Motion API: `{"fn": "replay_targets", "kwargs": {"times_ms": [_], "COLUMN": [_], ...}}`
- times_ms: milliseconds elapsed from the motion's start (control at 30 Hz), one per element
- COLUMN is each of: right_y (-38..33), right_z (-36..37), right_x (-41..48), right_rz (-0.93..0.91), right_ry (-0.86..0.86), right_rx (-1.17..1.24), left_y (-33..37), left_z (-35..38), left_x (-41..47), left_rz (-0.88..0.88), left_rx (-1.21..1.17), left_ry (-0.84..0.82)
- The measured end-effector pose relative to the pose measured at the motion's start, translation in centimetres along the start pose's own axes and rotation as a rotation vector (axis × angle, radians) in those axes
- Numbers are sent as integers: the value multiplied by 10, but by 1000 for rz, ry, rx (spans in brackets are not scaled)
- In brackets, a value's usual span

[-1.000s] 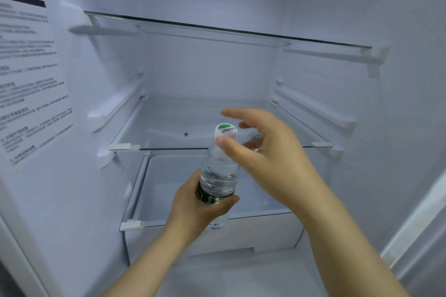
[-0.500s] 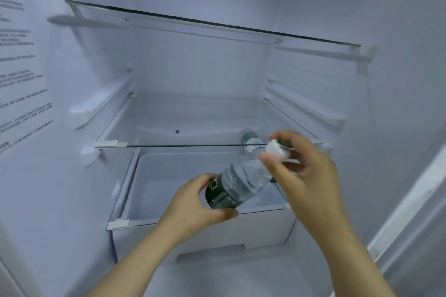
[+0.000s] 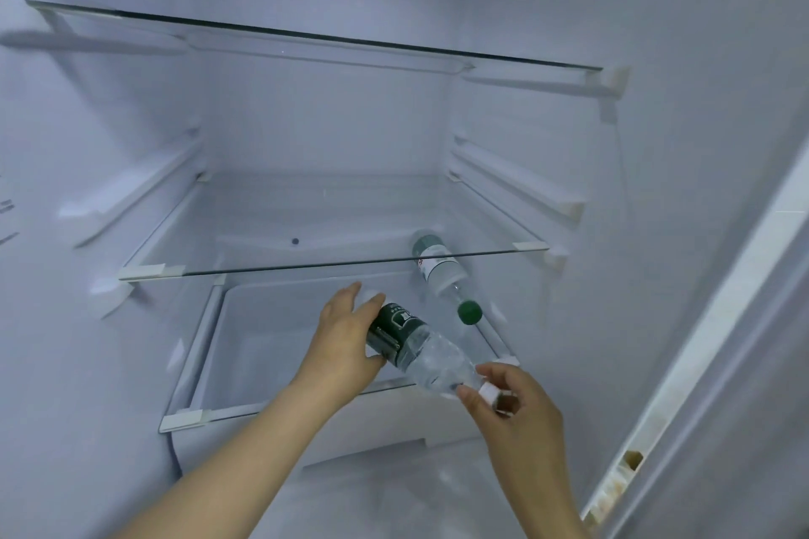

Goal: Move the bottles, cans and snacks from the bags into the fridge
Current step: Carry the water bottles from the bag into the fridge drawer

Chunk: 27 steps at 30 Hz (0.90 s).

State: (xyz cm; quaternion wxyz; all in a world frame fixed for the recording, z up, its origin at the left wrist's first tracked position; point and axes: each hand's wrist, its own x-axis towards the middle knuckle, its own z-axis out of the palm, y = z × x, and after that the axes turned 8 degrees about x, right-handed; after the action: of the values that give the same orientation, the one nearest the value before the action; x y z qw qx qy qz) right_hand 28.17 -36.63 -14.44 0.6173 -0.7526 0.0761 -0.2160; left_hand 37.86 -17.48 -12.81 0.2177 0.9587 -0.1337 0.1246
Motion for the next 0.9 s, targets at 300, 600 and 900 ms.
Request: {"fn": "replay_targets", "kwargs": {"times_ms": [300, 600, 900], "right_y": [0, 2, 5], "right_z": [17, 50, 76], "right_x": [14, 58, 96], "right_rz": [-44, -173, -173], "right_ry": [-19, 56, 88], "right_rx": [-125, -474, -556], "left_y": [-16, -17, -16], "left_z": [29, 44, 44], "left_x": [-13, -7, -7], "left_rz": [-135, -183, -169], "left_rx": [-254, 88, 138], "left_ry": [211, 169, 151]}}
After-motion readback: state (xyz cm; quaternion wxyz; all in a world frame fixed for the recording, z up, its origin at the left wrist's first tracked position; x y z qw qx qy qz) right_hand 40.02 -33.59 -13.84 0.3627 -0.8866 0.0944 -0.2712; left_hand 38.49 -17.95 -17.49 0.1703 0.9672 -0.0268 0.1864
